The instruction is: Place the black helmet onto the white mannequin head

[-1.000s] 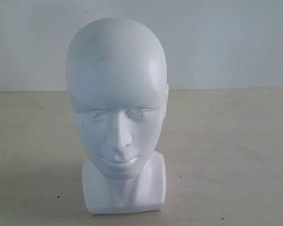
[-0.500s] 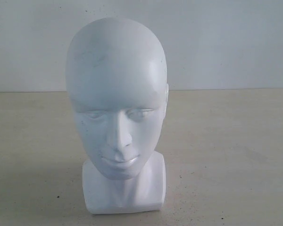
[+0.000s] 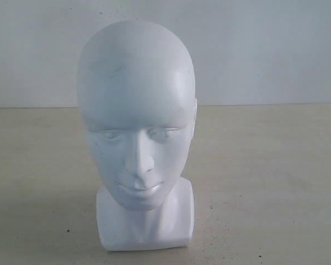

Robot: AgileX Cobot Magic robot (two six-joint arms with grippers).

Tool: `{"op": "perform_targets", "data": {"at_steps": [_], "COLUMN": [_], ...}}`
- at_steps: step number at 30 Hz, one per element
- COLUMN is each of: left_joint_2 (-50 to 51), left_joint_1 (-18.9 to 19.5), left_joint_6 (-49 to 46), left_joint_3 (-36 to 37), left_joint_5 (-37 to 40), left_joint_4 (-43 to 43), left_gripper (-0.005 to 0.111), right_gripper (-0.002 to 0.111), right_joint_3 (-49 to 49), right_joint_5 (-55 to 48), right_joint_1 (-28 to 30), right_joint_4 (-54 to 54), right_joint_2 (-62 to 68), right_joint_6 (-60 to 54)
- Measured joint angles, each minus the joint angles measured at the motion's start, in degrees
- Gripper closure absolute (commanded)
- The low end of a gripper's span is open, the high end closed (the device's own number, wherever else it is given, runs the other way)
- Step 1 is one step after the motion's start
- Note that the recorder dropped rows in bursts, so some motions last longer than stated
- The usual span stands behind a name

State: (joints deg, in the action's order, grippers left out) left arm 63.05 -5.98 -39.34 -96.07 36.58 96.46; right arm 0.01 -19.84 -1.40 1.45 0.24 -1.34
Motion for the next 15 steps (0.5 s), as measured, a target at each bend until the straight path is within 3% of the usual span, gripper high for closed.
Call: {"op": "perform_targets", "data": {"at_steps": [15], "left_joint_2": [7.28], "left_joint_1": [-1.17], "left_joint_6": [10.99], "left_joint_3": [-9.09], "left_joint_5": [6.53], "left_joint_4": [0.44], "left_gripper": [0.102], "right_gripper": [0.108], "right_joint_3": [0.00], "right_joint_5": [0.00], "right_joint_1": [0.00], "right_joint_4": [0.00], "right_joint_2": [0.00], "right_joint_6": [0.00]}}
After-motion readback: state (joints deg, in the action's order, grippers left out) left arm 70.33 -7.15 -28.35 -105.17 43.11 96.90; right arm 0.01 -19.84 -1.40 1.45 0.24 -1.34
